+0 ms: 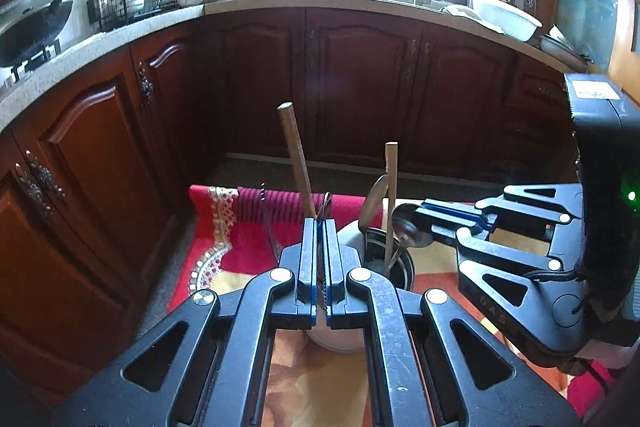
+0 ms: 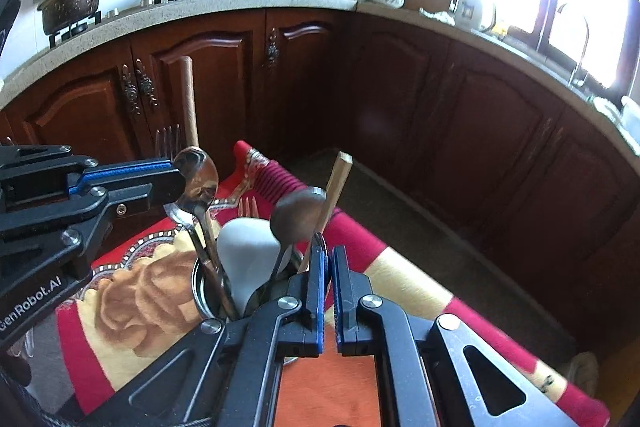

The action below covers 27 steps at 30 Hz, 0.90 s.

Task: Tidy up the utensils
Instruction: 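Lower the spoons into the holder and open both tools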

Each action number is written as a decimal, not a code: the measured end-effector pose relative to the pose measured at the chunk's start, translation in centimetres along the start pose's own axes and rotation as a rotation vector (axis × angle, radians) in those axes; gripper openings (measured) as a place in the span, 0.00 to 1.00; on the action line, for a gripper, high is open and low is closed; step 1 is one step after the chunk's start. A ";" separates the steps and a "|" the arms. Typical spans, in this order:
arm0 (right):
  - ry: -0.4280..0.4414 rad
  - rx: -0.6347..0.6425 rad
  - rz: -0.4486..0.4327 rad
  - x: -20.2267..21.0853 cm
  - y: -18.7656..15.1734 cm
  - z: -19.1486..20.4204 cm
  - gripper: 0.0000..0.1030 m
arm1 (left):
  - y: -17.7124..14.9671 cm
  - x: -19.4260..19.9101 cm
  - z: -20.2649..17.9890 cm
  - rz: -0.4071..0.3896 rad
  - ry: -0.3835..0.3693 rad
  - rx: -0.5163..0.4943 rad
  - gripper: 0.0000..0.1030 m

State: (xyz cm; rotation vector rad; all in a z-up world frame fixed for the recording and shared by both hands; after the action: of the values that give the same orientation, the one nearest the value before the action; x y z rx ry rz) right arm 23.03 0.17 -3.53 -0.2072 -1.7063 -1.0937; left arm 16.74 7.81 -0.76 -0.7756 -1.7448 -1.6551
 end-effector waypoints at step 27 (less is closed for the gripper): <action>0.167 -0.231 -0.055 5.3 -4.3 -4.0 0.18 | -1.0 2.9 -1.2 -0.005 -0.033 0.061 0.39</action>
State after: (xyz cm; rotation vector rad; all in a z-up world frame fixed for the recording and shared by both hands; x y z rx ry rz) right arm 20.82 -7.11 -1.48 -0.2095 -1.4445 -1.3124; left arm 14.10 6.61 0.85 -0.7748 -1.8128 -1.5927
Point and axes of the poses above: each gripper's, at about its wrist camera, not at the fingertips, and x roughly against the way its jaws point, z to its left, y to its top, the point moved 9 cm from there along -x, roughly the way its jaws point, and after that the axes turned 9 degrees about z, right-handed, at the moved point
